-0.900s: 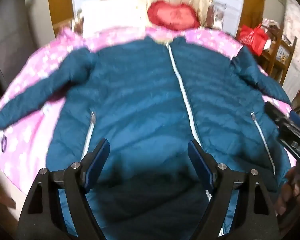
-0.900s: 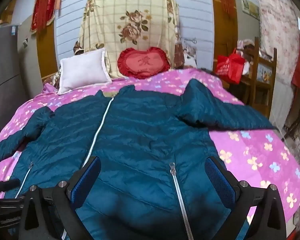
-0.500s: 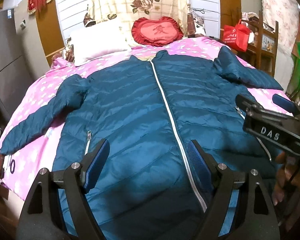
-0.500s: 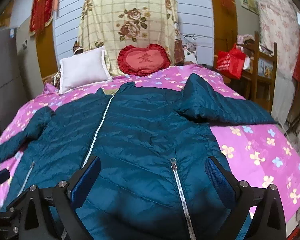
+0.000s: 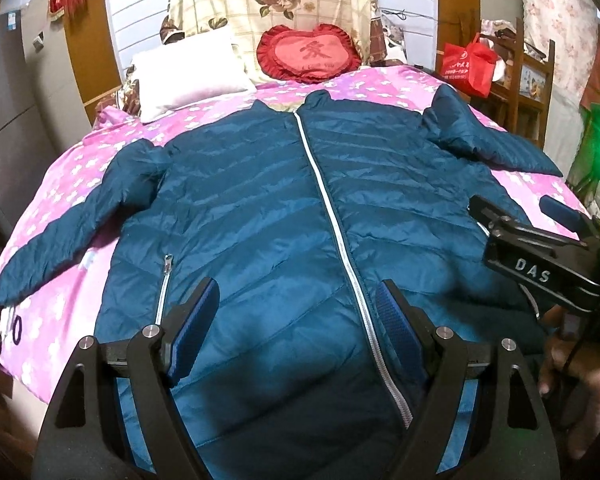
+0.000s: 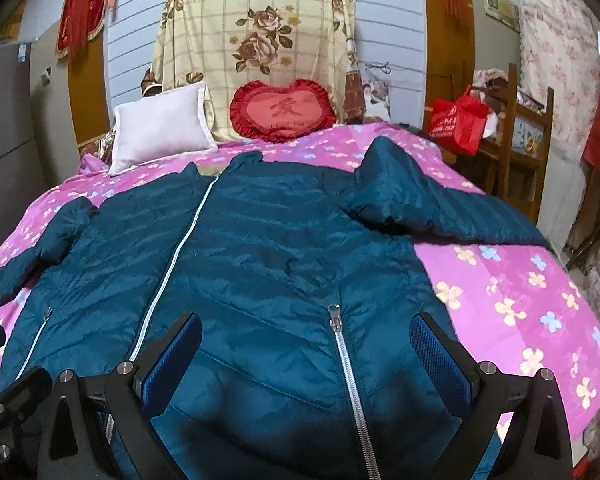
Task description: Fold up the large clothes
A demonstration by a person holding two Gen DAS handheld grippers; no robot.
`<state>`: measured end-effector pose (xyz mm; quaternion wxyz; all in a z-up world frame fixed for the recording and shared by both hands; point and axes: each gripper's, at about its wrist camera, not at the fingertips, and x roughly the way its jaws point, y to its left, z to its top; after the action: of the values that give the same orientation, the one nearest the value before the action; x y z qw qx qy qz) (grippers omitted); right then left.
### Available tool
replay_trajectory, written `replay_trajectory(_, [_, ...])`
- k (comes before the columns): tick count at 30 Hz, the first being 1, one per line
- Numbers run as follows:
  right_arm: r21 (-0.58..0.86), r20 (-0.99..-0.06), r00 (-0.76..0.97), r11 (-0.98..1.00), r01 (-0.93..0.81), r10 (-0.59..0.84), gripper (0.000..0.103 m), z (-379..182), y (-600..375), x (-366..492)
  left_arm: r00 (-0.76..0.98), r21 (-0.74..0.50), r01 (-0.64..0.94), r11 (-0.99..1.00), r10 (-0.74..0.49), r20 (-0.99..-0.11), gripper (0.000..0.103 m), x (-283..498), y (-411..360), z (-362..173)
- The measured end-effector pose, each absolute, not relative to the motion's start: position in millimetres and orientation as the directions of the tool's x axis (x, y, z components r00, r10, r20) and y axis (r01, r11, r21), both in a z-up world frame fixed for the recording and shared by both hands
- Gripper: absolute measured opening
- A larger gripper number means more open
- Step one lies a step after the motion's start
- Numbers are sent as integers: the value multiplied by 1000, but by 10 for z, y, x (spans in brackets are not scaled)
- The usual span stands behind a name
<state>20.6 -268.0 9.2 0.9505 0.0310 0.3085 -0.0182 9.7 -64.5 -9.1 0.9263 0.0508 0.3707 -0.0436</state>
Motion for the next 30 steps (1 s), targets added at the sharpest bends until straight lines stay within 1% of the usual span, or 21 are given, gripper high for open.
replay_trajectory(3, [78, -545, 838, 995, 60, -7, 103, 115, -2715, 148, 713, 56, 117, 992, -45, -700, 81, 119, -635, -102])
replay_trajectory(5, [74, -537, 843, 996, 56, -7, 103, 117, -2706, 130, 707, 51, 116, 992, -46, -706, 81, 133, -630, -111])
replay_trajectory(8, [47, -579, 815, 998, 43, -8, 103, 110, -2673, 177, 702, 46, 113, 992, -47, -711, 81, 139, -619, -121])
replay_trajectory(11, [5, -598, 801, 999, 39, -28, 103, 110, -2669, 188, 698, 43, 113, 993, -48, -714, 81, 144, -623, -124])
replay_trajectory(18, [-21, -654, 755, 999, 50, -51, 103, 88, -2650, 205, 691, 36, 115, 993, -54, -721, 81, 154, -623, -136])
replay_trajectory(24, [-9, -674, 735, 997, 83, -67, 103, 60, -2710, 229, 686, 22, 107, 994, -57, -725, 81, 184, -602, -141])
replay_trajectory(30, [-4, -663, 746, 996, 88, -68, 103, 63, -2722, 240, 668, 8, 109, 994, -67, -741, 81, 224, -607, -158])
